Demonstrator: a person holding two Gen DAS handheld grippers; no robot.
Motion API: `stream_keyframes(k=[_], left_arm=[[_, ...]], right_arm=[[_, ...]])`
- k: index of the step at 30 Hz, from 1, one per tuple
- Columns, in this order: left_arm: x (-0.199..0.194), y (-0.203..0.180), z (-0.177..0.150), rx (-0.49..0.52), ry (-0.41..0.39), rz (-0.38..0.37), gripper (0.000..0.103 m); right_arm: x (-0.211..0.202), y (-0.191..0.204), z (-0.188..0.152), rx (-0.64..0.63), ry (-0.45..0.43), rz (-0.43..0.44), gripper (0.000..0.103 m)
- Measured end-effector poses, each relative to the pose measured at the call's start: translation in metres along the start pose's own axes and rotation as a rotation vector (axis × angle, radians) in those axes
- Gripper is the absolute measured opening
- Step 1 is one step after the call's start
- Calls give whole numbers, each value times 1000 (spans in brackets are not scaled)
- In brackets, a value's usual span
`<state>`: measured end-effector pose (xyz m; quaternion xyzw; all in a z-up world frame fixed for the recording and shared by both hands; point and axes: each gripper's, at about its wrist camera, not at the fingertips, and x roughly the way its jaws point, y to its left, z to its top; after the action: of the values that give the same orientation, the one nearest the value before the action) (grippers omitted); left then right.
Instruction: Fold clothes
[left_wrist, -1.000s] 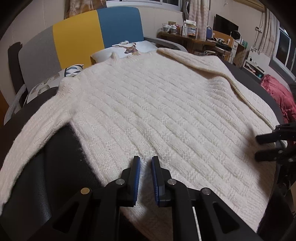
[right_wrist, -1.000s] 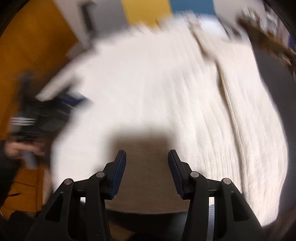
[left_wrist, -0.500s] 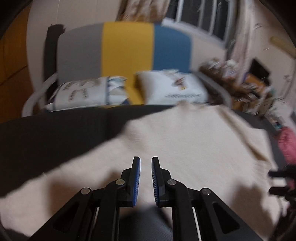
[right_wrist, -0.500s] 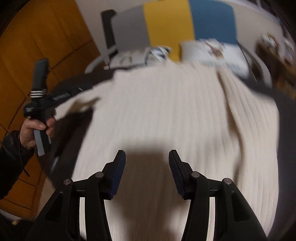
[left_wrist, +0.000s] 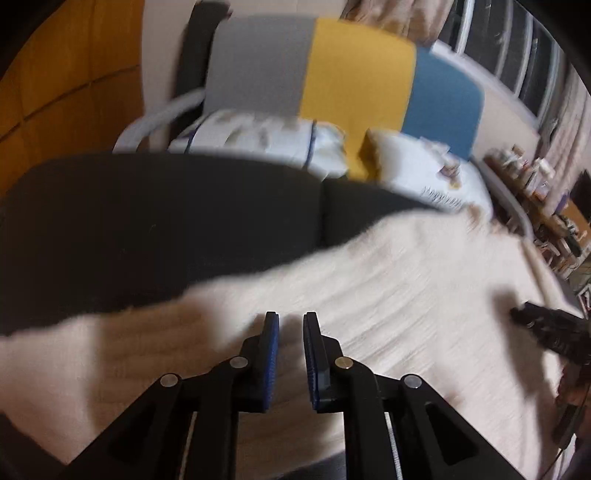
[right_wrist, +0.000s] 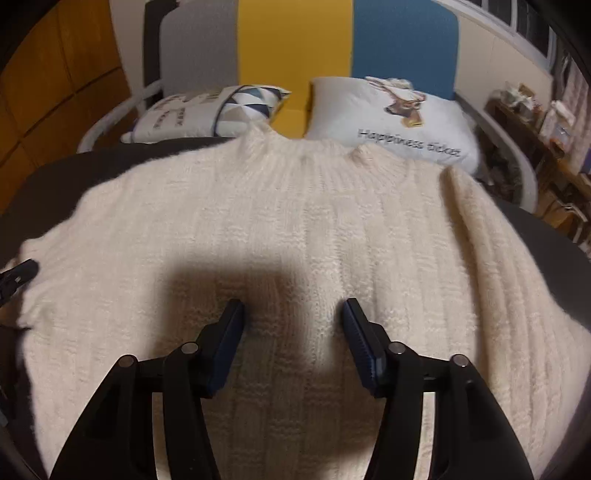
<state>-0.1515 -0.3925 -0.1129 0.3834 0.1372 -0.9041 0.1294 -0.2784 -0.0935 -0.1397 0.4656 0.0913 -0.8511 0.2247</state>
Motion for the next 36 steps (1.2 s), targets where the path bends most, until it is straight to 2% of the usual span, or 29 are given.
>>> stream_keyframes(k=[1, 3, 5, 8, 10, 12, 13, 14, 15, 16, 20, 23, 27, 31, 32, 36], left_arm=[[-3, -13, 7, 32, -35, -43, 13], [4, -36, 17, 88, -45, -92, 14], [22, -48, 18, 100, -3, -92, 14], [51, -50, 11, 48, 98, -75, 14], [51, -39, 4, -16, 61, -102, 14], [53, -32, 3, -66, 62, -123, 14], [55, -29, 3, -92, 63, -135, 14], [55, -26, 0, -110, 63, -141, 13], [55, -24, -2, -122, 63, -143, 12], [56, -24, -3, -130, 60, -140, 12], [35, -16, 1, -155, 31, -122, 13], [10, -4, 0, -172, -1, -103, 13], [-53, 51, -19, -203, -96, 3, 13], [-99, 126, -42, -220, -150, 224, 14], [-104, 144, -47, -225, -147, 274, 14], [-101, 227, -73, -380, -9, 403, 14]], right_arm=[[-2, 1, 8, -10, -11, 22, 59], [-9, 10, 29, -42, -75, 76, 59], [-7, 20, 53, -86, -130, 138, 59], [13, 33, 78, -140, -101, 202, 59], [32, 41, 91, -169, -64, 223, 59], [59, 33, 96, -144, 14, 178, 57], [64, 27, 96, -119, 8, 168, 55], [64, 21, 95, -91, -20, 165, 50], [65, 15, 94, -56, -39, 164, 39], [66, 9, 92, -18, -55, 163, 36], [66, 12, 87, 21, -92, 116, 35], [47, 24, 87, 4, -66, 72, 38], [-5, 63, 69, -156, -134, 156, 38], [-31, 115, 37, -306, -118, 260, 38], [-34, 130, 31, -341, -113, 279, 38], [-28, 197, 17, -458, -84, 331, 38]])
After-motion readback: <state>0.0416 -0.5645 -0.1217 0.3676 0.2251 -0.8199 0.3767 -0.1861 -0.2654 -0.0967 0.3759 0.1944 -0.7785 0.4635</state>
